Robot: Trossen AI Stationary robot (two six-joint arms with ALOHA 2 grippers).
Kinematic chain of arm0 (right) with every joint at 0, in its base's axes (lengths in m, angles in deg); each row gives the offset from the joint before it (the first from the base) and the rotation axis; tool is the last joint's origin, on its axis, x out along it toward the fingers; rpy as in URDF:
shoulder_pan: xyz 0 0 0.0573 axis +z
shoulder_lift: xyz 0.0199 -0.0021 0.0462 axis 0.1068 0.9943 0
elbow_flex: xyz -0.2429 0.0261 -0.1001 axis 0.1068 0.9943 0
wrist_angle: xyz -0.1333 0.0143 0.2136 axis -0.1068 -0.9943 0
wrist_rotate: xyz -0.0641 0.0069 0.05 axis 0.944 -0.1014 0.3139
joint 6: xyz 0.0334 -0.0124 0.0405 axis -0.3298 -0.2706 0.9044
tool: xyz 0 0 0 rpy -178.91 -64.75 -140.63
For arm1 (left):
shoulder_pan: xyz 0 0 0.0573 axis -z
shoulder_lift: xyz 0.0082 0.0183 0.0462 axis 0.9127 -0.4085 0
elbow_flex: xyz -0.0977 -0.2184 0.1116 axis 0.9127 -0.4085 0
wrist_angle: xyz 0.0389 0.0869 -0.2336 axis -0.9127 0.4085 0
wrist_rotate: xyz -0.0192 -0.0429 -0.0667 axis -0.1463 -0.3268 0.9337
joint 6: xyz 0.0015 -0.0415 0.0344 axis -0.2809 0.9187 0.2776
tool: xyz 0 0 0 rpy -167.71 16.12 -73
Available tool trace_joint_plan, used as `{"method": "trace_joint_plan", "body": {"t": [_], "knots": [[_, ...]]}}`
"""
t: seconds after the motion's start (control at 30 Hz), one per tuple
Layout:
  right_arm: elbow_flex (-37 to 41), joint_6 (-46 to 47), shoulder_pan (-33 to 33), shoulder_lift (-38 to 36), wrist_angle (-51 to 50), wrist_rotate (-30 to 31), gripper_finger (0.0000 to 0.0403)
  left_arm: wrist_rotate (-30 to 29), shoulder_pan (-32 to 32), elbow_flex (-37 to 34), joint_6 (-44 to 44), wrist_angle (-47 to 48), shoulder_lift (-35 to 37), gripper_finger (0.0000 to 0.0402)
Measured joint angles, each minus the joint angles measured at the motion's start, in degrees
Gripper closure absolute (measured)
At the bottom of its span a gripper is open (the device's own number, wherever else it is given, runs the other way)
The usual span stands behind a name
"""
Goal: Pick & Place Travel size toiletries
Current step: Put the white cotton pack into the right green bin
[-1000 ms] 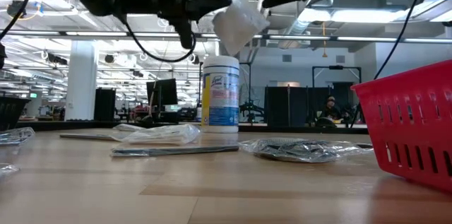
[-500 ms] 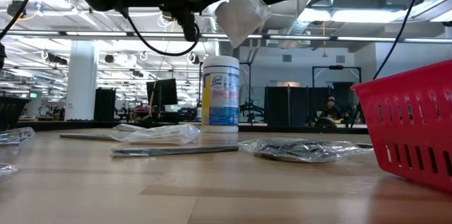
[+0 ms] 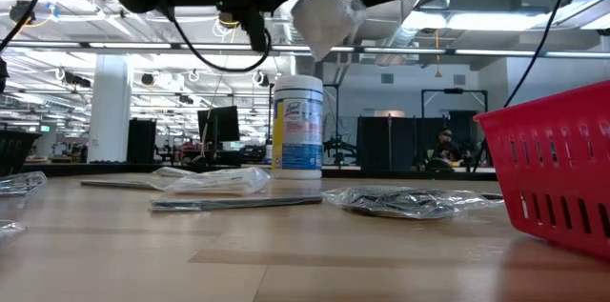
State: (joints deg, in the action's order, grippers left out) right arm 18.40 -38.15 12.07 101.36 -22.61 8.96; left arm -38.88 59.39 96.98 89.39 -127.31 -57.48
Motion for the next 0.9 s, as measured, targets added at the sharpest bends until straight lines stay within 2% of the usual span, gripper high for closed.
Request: {"method": "trace_joint_plan", "body": {"t": [0.17, 0.73, 0.9], "knots": [[0.0, 0.0, 0.0, 0.0, 0.0, 0.0, 0.0143, -1.5, 0.3, 2.1, -0.3, 0.1, 0.0, 0.0401], [0.0, -0.1, -0.2, 0.0, 2.4, 0.0, 0.0143, -1.6, 0.2, 2.2, -0.4, 1.9, -0.2, 0.0401], [0.0, -0.1, -0.5, 0.0, 2.4, 0.0, 0.0164, -1.9, 0.2, 2.2, -0.4, 1.9, -0.2, 0.0401]]}}
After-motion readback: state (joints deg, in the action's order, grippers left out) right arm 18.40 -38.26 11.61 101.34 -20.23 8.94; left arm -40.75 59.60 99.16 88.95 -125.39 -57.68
